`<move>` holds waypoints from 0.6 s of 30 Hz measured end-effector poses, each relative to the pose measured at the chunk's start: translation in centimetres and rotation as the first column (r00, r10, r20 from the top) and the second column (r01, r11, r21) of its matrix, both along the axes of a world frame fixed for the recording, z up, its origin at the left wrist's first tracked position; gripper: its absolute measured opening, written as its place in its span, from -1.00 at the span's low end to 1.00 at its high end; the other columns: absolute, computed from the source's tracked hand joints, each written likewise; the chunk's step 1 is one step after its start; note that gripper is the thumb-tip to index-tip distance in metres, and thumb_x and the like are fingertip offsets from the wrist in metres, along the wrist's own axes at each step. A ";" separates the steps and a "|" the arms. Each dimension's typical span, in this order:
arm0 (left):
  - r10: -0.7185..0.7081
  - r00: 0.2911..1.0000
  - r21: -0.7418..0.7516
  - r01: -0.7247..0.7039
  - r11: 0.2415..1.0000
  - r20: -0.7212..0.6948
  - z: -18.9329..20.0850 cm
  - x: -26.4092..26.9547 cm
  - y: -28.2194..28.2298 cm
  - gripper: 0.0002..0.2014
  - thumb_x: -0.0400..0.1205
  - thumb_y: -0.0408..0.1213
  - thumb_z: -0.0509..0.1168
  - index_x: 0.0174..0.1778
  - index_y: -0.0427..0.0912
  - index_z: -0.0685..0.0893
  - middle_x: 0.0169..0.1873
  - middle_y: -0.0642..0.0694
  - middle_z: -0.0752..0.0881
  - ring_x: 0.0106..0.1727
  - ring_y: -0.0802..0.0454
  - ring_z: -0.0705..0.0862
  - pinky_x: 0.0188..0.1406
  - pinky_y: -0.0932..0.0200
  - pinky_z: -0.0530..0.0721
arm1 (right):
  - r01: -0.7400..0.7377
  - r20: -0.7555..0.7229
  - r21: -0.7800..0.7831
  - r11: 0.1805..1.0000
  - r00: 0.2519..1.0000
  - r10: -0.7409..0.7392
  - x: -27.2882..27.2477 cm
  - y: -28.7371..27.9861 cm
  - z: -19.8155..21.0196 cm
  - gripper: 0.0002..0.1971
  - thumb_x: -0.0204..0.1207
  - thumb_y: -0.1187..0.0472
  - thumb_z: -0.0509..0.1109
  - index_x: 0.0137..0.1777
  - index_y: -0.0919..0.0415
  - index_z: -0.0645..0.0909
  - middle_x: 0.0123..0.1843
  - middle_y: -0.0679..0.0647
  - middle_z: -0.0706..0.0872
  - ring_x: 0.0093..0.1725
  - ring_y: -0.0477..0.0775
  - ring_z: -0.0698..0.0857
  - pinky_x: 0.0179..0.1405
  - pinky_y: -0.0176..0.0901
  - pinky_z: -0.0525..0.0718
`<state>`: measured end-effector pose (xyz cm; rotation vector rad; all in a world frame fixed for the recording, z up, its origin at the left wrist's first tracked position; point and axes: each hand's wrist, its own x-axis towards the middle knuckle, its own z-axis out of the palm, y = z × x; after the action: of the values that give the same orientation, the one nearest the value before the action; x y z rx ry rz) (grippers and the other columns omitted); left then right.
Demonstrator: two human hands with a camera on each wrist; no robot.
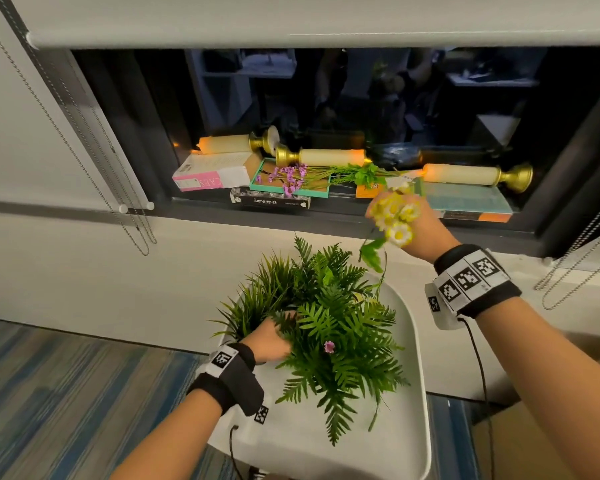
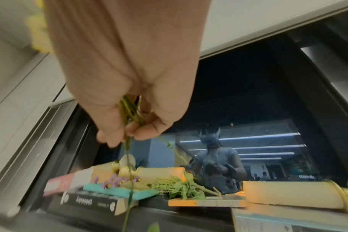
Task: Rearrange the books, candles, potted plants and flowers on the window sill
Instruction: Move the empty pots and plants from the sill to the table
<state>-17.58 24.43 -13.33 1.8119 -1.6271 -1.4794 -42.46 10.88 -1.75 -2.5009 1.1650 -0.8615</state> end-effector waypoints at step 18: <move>-0.024 0.894 -0.237 0.144 0.961 0.448 2.5 -0.8 -3.0 -0.54 0.48 -0.32 0.44 0.33 -0.10 0.61 -0.19 -0.07 0.68 -0.34 0.02 0.67 -0.25 0.17 0.64 | 0.033 -0.779 0.228 0.973 0.606 0.162 0.7 1.5 -12.6 -0.65 0.60 0.34 0.27 0.30 -0.02 0.61 0.26 0.15 0.55 0.34 0.19 0.46 0.23 -0.08 0.49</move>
<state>-18.40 21.40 -10.79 2.0381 -2.0214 -0.8521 -41.76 12.36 -14.34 -2.7425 1.2642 0.5061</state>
